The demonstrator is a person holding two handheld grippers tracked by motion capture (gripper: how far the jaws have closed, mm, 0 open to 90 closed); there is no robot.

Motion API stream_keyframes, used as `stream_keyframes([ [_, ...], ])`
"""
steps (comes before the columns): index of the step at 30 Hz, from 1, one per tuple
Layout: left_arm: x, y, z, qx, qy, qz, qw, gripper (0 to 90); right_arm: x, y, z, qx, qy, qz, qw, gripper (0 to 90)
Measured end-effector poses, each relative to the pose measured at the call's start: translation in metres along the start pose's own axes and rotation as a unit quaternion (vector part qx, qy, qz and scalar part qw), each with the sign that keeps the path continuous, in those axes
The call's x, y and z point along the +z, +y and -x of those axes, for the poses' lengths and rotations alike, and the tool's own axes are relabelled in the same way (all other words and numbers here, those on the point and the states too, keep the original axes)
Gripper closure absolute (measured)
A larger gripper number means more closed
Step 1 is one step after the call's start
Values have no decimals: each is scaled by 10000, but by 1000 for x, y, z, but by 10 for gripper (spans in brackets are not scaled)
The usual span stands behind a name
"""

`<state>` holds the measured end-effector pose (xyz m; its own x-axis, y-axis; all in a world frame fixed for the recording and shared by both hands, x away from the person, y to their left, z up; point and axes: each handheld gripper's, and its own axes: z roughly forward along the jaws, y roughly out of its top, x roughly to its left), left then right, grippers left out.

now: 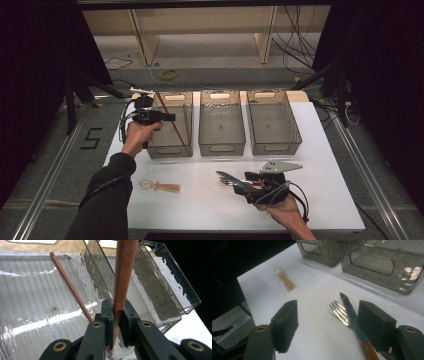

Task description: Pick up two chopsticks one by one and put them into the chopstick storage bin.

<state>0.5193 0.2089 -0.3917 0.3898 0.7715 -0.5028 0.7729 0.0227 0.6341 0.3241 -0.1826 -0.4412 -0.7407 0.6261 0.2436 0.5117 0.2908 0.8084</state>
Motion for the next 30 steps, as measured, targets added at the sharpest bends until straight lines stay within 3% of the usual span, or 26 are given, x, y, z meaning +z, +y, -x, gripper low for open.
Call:
stream_keyframes([
  [7, 6, 2, -1, 4, 244, -1, 9997, 777, 1, 0, -1, -12, 24, -18, 10000, 339],
  [12, 11, 2, -4, -83, 405, -46, 9991, 702, 0, 0, -1, -11, 39, -16, 10000, 339],
  [14, 13, 2, -5, -43, 468, -119, 9988, 634, 0, 0, -1, -12, 42, -17, 10000, 339],
  [17, 13, 1, -5, -43, 523, -158, 9985, 616, 0, 0, -1, -9, 48, -18, 10000, 339],
  [20, 11, 1, -7, -130, 558, -147, 9982, 485, 0, 0, -1, -3, 50, -16, 10000, 339],
  [24, 4, 0, -5, -82, 452, -87, 9989, 421, 1, 0, -1, -8, 52, -24, 10000, 339],
  [30, -11, -6, 6, 249, 112, -76, 9996, 349, -1, 0, 0, -12, 31, -7, 10000, 338],
])
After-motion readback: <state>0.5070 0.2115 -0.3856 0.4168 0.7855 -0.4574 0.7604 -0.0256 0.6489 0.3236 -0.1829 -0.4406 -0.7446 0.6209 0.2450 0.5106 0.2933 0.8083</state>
